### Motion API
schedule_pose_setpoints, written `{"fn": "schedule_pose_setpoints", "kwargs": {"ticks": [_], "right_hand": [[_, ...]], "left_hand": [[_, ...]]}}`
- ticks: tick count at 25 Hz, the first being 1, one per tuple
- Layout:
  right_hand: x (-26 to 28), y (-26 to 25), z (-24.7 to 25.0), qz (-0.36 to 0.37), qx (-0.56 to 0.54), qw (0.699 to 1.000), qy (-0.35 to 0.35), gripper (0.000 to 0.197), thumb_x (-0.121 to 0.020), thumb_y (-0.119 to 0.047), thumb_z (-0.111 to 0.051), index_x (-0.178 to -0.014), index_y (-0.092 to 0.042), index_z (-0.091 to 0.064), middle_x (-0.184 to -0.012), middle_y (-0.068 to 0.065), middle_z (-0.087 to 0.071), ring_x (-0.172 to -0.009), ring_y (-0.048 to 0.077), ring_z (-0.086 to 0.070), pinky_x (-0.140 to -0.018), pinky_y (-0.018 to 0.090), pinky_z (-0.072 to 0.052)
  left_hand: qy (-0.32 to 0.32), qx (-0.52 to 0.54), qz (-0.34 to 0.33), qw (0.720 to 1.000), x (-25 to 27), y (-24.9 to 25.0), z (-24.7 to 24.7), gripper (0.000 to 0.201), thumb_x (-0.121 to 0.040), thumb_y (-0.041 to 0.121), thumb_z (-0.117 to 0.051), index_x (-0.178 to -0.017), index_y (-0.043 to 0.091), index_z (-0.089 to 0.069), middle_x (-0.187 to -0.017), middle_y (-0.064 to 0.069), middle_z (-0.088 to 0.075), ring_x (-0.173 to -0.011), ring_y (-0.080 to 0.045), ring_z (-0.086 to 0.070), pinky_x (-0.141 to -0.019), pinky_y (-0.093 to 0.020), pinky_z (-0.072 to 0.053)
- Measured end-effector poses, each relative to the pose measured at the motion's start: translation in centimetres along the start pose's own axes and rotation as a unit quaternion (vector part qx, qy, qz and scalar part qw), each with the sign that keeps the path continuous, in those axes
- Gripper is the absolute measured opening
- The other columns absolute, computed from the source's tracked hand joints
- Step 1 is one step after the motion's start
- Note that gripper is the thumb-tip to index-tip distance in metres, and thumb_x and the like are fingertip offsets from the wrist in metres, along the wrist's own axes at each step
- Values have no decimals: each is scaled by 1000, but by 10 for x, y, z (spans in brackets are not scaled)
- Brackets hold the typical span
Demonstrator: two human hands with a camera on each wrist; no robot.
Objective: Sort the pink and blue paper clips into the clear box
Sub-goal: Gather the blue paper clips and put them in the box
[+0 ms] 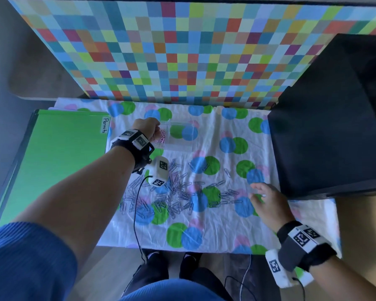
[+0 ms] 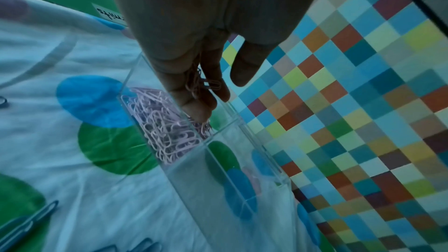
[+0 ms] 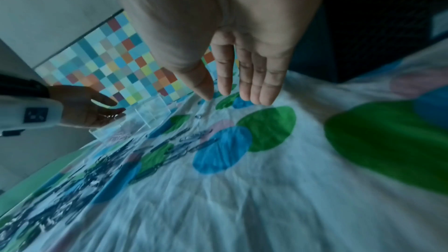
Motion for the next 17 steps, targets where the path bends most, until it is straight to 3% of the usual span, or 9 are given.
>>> {"fn": "schedule_pose_setpoints", "kwargs": {"ticks": [2, 4, 6, 8, 10, 12, 14, 15, 17], "right_hand": [[0, -1, -9, 25, 18, 999, -13, 28, -86, -11, -63, -114, -8, -62, -116, 7, -63, -109, 22, -59, -96, 32, -46], [0, -7, -17, 49, 55, 997, -22, 36, -87, -10, -61, -123, -5, -57, -127, 11, -58, -119, 25, -54, -101, 26, -38], [2, -14, -27, 47, 91, 994, -50, 50, -89, -9, -57, -137, -2, -43, -145, 16, -40, -137, 27, -36, -112, 28, -26], [9, -19, -41, 37, 125, 987, -94, 63, -92, -10, -50, -147, -1, -21, -157, 18, -12, -147, 26, -9, -117, 27, -5], [19, -30, -57, 65, 158, 974, -148, 70, -94, -14, -42, -148, 0, 1, -154, 16, 15, -145, 25, 12, -114, 26, 11], [32, -46, -75, 110, 182, 954, -213, 71, -94, -26, -29, -145, 1, 13, -145, 12, 30, -142, 23, 21, -112, 25, 18], [39, -60, -85, 147, 147, 944, -257, 71, -92, -31, -22, -145, -1, 13, -146, 7, 30, -143, 20, 20, -116, 26, 13], [35, -65, -85, 151, 110, 949, -253, 70, -94, -26, -29, -147, -3, 10, -149, 5, 26, -143, 17, 18, -118, 26, 7], [16, -69, -77, 127, 61, 971, -191, 72, -94, -13, -41, -149, -7, 4, -154, 2, 17, -144, 12, 14, -117, 22, 2]], "left_hand": [[14, -13, 0, 1000, -3, 0, -1, 10, -85, 2, -53, -94, -2, -56, -64, -9, -49, -54, -19, -47, -59, -31, -46], [12, -58, -11, 998, -4, 0, 0, 23, -84, 10, -56, -101, -4, -59, -72, -10, -55, -65, -22, -53, -76, -36, -52], [-23, -142, -51, 988, 2, 5, 1, 38, -82, 20, -59, -112, -4, -61, -88, -10, -60, -82, -22, -57, -91, -40, -51], [-61, -237, -110, 963, 15, 7, 0, 35, -87, 20, -57, -116, 1, -63, -103, -8, -61, -94, -20, -56, -97, -38, -47], [-73, -277, -168, 943, 28, 7, 5, 31, -91, 15, -52, -118, 8, -64, -112, -1, -61, -103, -18, -54, -97, -30, -42], [-74, -256, -201, 943, 38, 4, 17, 29, -90, 12, -51, -116, 14, -65, -116, 1, -61, -103, -17, -56, -98, -31, -42], [-50, -241, -225, 943, 44, -3, 37, 27, -89, 11, -52, -111, 19, -66, -115, 1, -63, -98, -19, -60, -93, -35, -49], [-30, -260, -231, 937, 48, -8, 50, 28, -89, 11, -51, -111, 20, -66, -115, 2, -63, -89, -20, -62, -83, -33, -53], [12, -337, -228, 913, 58, -27, 76, 33, -90, 11, -50, -119, 18, -62, -120, 1, -60, -80, -21, -63, -72, -31, -53]]}}
Point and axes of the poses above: each hand's wrist, its own x-axis away from the middle knuckle, its own z-axis out of the back of the hand, y = z × x, the point moved 2 cm from there along -x, towards the middle knuckle
